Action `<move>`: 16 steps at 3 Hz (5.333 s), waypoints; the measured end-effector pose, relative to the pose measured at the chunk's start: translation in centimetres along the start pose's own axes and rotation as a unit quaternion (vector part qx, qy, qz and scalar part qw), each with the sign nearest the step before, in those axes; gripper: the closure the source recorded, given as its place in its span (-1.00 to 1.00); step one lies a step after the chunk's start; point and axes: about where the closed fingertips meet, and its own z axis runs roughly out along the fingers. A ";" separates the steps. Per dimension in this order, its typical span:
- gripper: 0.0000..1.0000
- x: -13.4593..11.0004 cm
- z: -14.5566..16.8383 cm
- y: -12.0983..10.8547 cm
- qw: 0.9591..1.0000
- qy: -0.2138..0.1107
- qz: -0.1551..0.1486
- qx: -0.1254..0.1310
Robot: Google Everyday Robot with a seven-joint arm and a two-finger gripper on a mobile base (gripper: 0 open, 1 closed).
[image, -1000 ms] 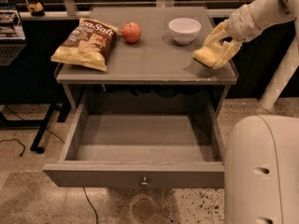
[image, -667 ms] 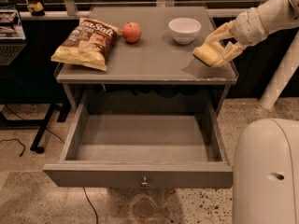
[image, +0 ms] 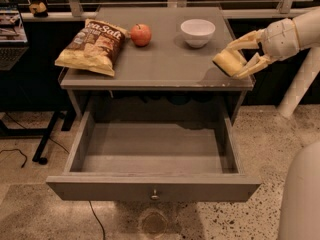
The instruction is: Place sponge into top drawer
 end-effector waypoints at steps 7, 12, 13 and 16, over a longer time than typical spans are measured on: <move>1.00 -3.6 -1.1 13.9 0.989 -0.080 0.073 0.101; 1.00 -3.4 12.4 19.7 0.980 -0.145 0.132 -0.019; 1.00 -3.1 14.7 19.9 0.984 -0.120 0.130 -0.018; 1.00 -1.4 20.4 19.6 0.990 -0.051 0.120 -0.047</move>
Offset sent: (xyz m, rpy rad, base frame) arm -0.0346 -0.0052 -0.0027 0.0843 -0.0152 0.0165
